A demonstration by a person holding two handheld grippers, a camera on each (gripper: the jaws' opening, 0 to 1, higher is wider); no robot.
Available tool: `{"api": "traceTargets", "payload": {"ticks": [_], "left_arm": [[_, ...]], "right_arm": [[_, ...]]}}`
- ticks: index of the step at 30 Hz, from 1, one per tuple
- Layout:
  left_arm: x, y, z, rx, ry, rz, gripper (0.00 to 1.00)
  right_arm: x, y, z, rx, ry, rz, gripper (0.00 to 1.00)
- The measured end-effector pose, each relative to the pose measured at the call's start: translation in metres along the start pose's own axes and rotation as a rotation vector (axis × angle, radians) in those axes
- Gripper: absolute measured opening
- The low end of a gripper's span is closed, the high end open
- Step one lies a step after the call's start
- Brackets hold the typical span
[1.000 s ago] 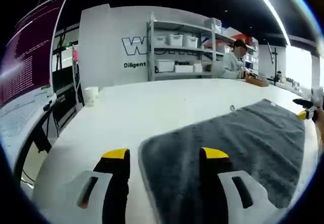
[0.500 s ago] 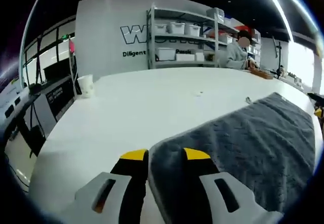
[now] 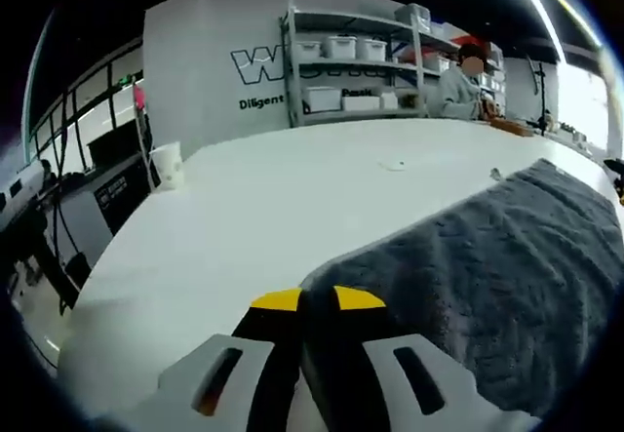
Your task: Open the folded towel by lifting each exposed corner and separating the folded layers until the towel lies flat within the target outline without major curled edges
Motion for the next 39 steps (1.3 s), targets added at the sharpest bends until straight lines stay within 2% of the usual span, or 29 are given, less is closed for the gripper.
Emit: {"api": "traceTargets", "payload": {"ticks": [9,21,24,27,30,32,35,36,39], "left_arm": [[0.006,-0.003,0.01,0.022,-0.027,0.002,0.09],[0.009,-0.005,0.018,0.038,-0.062,0.008,0.17],[0.007,-0.006,0.016,0.007,-0.057,0.021,0.18],[0.0,-0.006,0.01,-0.029,-0.027,0.042,0.26],[-0.012,-0.015,-0.002,-0.023,0.015,-0.002,0.34],[-0.027,-0.022,-0.024,-0.01,0.138,-0.046,0.41],[-0.041,-0.023,-0.048,-0.005,0.287,-0.067,0.6],[-0.044,-0.023,-0.052,-0.004,0.317,-0.067,0.69],[-0.058,-0.017,-0.068,0.013,0.416,-0.062,0.85]], "right_arm": [[-0.004,0.003,-0.009,0.022,0.034,-0.002,0.99],[-0.008,0.006,-0.014,0.043,0.03,-0.005,0.99],[-0.01,0.008,-0.015,0.047,0.027,-0.005,0.99],[-0.012,0.01,-0.019,0.057,0.024,-0.007,0.99],[-0.013,0.011,-0.024,0.081,0.008,-0.019,0.99],[-0.011,0.011,-0.027,0.09,-0.012,-0.028,0.99],[-0.007,0.012,-0.031,0.073,-0.058,-0.03,0.99],[-0.004,0.013,-0.033,0.063,-0.072,-0.021,0.99],[0.002,0.016,-0.035,0.008,-0.126,-0.007,0.99]]}}
Point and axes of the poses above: the point that each gripper's makers call its tool centre point, and the gripper's own axes: x roughly forward along the fingers, z roughly to its left, y roughly out of its underside, the point moved 6 cm from there along -x, roughly backward along the fingers, and after that the axes turned 3 degrees about -x, right-handed, at the moved point
